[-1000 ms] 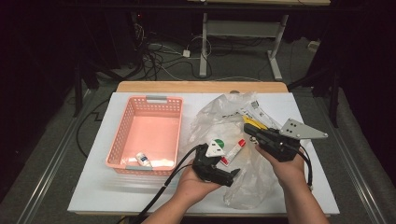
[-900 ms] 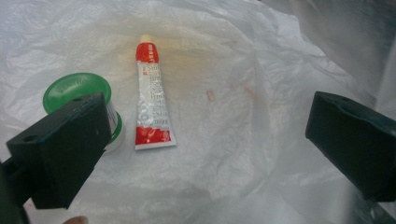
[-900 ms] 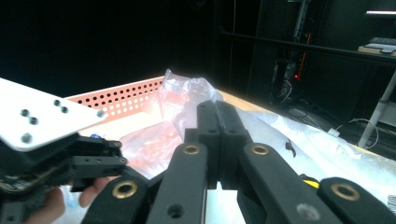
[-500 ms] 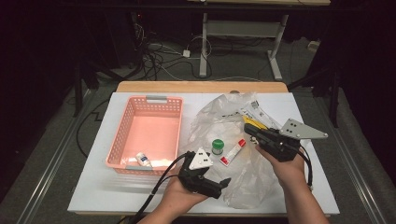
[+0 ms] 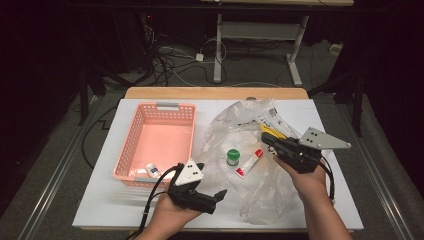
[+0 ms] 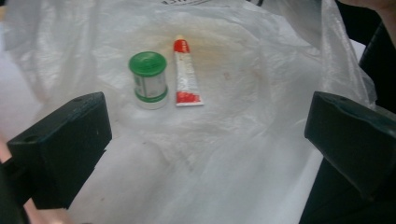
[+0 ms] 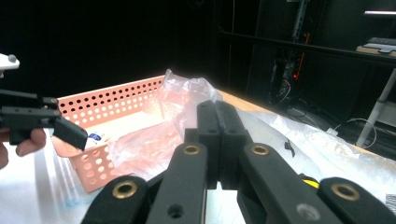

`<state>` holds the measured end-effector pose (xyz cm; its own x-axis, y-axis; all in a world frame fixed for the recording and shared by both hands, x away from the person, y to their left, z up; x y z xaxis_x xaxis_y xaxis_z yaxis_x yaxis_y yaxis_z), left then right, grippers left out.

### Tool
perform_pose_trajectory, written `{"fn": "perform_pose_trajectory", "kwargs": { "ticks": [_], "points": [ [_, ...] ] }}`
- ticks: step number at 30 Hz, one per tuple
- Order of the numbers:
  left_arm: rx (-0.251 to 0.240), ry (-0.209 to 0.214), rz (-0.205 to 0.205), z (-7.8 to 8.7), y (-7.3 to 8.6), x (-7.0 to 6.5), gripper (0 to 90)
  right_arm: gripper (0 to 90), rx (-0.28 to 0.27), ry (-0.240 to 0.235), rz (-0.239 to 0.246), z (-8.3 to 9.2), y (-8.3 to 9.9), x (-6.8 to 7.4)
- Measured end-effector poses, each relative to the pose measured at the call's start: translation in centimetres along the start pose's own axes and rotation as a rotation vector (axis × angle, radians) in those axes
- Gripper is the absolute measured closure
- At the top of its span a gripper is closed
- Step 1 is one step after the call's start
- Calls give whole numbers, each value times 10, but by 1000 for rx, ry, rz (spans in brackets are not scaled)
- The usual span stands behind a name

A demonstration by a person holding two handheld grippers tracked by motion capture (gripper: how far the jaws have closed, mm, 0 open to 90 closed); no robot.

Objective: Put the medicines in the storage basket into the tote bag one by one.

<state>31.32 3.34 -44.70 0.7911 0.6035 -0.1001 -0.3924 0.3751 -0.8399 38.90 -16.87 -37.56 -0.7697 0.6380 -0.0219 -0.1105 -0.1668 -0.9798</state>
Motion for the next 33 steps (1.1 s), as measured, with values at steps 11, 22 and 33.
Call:
{"fn": "perform_pose_trajectory", "kwargs": {
  "ticks": [11,22,33],
  "points": [
    [-9,-107,38,22,9,34,4,900,-3,1,-3,1,0,-1],
    [-18,-232,137,53,21,90,35,900,0,-1,-2,0,0,-1],
    [22,-300,228,71,44,130,48,900,11,2,-6,-2,3,0]
  ]
}}
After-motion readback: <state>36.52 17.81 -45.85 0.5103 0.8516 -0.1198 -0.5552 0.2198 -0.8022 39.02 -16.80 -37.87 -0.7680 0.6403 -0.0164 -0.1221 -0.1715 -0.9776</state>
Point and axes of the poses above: each handheld gripper's, and its own axes: z roughly backward along the jaws, y roughly out of its underside, x roughly to its left, the point moved 8 cm from there along -z, roughly forward along the jaws
